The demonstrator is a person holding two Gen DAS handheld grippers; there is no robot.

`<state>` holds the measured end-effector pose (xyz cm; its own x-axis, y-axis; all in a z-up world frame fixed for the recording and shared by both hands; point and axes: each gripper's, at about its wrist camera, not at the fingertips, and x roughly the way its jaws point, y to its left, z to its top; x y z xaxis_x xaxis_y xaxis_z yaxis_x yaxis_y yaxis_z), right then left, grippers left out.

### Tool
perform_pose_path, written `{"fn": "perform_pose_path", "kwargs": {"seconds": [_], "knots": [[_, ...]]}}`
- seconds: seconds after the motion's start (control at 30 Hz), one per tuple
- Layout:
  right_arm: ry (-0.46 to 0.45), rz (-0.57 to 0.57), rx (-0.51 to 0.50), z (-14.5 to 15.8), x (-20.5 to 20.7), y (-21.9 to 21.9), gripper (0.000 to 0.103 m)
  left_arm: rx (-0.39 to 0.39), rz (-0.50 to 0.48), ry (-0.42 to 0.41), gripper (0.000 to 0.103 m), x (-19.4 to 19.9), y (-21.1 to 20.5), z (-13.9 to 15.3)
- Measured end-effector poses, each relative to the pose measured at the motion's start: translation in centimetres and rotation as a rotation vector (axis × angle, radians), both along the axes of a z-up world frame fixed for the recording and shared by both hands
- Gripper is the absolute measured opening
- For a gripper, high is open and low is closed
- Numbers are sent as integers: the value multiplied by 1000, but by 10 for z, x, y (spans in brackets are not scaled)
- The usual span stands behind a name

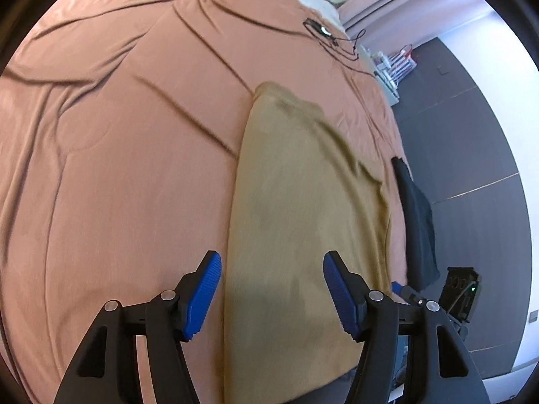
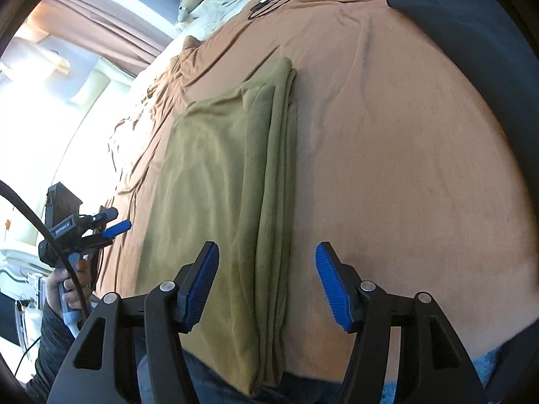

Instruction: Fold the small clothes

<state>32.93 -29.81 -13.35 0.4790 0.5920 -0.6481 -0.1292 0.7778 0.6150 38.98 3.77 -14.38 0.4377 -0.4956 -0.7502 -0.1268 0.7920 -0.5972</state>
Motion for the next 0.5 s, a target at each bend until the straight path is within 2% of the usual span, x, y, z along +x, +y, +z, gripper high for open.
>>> {"fn": "perform_pose_path", "kwargs": {"seconds": [0.27,0.5], "knots": [[14,5,37,-13,27,3,58,3,2,4,64,32,8,-13],[21,9,48,-18,62,11,58,-19,15,16,59,57,15,-27]]}}
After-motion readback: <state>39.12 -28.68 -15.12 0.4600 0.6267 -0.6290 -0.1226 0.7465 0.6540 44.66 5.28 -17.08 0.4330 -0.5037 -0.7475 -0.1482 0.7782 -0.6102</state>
